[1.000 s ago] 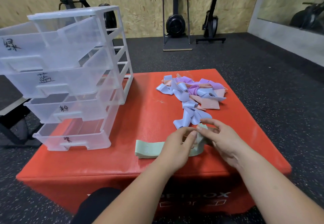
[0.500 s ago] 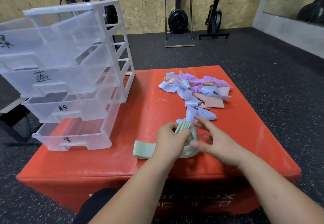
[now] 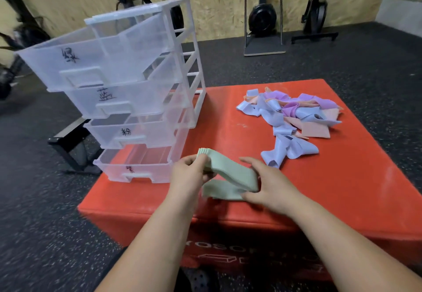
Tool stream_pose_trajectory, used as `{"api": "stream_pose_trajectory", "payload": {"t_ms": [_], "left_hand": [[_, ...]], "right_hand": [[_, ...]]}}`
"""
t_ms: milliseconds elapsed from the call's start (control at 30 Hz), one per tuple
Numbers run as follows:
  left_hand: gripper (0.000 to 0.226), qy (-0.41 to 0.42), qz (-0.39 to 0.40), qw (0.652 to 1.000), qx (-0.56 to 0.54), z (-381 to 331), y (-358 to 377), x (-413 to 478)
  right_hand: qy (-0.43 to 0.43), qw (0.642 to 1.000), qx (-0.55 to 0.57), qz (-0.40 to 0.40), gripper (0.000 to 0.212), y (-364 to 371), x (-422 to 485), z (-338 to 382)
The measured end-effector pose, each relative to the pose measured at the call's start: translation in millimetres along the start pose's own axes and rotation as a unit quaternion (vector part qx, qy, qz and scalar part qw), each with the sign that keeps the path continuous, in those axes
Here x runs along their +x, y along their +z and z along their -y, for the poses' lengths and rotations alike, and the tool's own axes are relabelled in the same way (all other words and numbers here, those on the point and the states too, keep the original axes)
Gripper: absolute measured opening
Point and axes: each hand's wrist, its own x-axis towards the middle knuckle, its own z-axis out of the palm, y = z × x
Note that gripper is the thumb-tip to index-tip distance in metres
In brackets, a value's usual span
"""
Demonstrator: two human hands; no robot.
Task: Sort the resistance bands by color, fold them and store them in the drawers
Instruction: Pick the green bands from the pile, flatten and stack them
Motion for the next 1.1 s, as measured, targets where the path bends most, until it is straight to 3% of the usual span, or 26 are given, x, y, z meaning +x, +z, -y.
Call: {"api": "stream_pose_trajectory", "payload": {"t_ms": [167, 267, 367, 467, 600, 700, 767, 833, 933, 1100], "left_hand": [[0.014, -0.011, -0.067, 0.994, 0.083, 26, -36, 12], [0.024, -0.026, -0.084, 0.99, 0.108, 34, -45, 19], [0.04, -0.011, -0.078, 0.968, 0.239, 37, -52, 20], [0.049, 0.028, -0.056, 0.92, 0.386, 38, -56, 19], [0.033, 0.099, -0.031, 0.831, 0.546, 41, -56, 12], [0.027, 0.204, -0.064, 0.727, 0.652, 41, -61, 11], [0.029, 0.303, -0.067, 0.708, 0.635, 41, -61, 16], [0.045, 0.379, 0.032, 0.714, 0.588, 39, -56, 21], [0.077, 0.377, 0.212, 0.687, 0.584, 42, -45, 24], [0.064, 0.359, 0.234, 0.698, 0.574, 41, -37, 38]], "right_hand": [[-0.023, 0.999, -0.031, 0.0, 0.09, 4, 6, -3], [-0.045, 0.997, -0.061, -0.019, 0.084, 8, 7, -1], [-0.069, 0.992, -0.1, -0.027, 0.08, 11, 7, 1], [-0.075, 0.99, -0.12, -0.012, 0.075, 13, 8, 2], [-0.069, 0.991, -0.11, -0.01, 0.073, 13, 8, 4], [-0.059, 0.992, -0.106, -0.022, 0.09, 10, 10, 7], [-0.061, 0.991, -0.12, -0.021, 0.098, 9, 13, 9], [-0.065, 0.988, -0.136, -0.014, 0.101, 8, 15, 11], [-0.066, 0.987, -0.146, -0.01, 0.103, 7, 17, 12], [-0.091, 0.987, -0.13, 0.028, 0.092, -7, 18, 12]]}}
